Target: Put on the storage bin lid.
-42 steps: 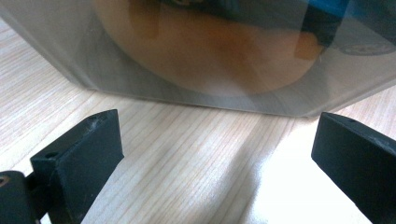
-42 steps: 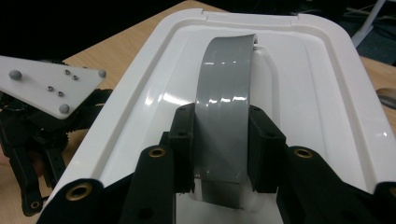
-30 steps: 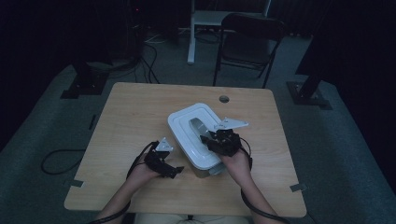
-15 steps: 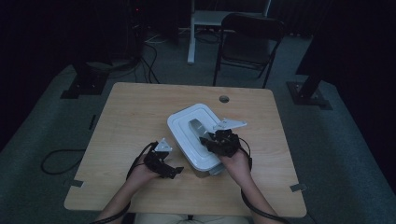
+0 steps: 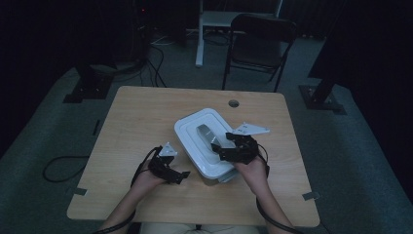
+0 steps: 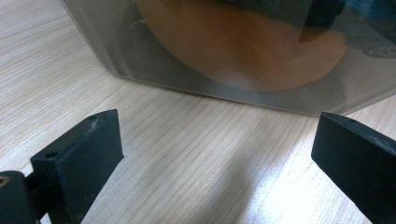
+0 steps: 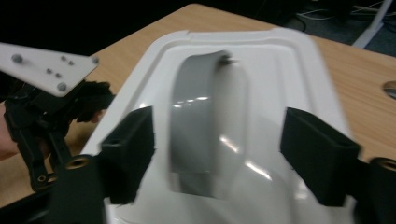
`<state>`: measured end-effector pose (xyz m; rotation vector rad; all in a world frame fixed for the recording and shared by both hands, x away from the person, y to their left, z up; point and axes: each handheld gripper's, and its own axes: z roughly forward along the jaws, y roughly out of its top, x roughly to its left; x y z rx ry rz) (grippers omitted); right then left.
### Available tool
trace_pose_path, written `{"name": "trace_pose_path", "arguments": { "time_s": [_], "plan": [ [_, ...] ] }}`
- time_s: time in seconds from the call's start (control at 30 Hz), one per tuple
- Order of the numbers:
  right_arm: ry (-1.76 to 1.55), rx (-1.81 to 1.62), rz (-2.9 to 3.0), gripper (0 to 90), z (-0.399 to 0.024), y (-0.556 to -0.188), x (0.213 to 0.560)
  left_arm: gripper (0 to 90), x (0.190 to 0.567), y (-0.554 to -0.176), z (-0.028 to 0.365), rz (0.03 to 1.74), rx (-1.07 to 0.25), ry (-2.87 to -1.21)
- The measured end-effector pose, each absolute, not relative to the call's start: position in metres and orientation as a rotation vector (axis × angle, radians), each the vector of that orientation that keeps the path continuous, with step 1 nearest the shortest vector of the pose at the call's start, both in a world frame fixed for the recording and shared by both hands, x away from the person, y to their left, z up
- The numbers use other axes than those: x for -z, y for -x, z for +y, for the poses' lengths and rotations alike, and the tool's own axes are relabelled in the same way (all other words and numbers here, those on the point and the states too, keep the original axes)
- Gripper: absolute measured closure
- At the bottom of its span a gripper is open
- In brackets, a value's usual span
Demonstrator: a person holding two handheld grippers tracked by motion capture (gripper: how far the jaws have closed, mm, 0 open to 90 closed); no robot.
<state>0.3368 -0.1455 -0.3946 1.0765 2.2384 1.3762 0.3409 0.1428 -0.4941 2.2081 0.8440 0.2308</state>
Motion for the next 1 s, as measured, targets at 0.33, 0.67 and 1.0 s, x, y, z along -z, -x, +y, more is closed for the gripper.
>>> {"name": "trace_pose_path", "arguments": {
  "time_s": [0.33,0.67,1.0],
  "plan": [
    [-1.138,-1.358,2.102,13.2,-0.183,-0.342,0.397,2.6,0.492,-0.344,0.141,0.853,-0.224,-2.200],
    [-1.296,-1.277,1.978,13.1,-0.221,-0.366,0.422,2.6,0.491,-0.346,0.141,0.850,-0.229,-2.199],
    [-1.393,-1.175,1.950,13.3,-0.238,-0.388,0.460,2.6,0.490,-0.349,0.141,0.862,-0.236,-2.188]
  ]
}}
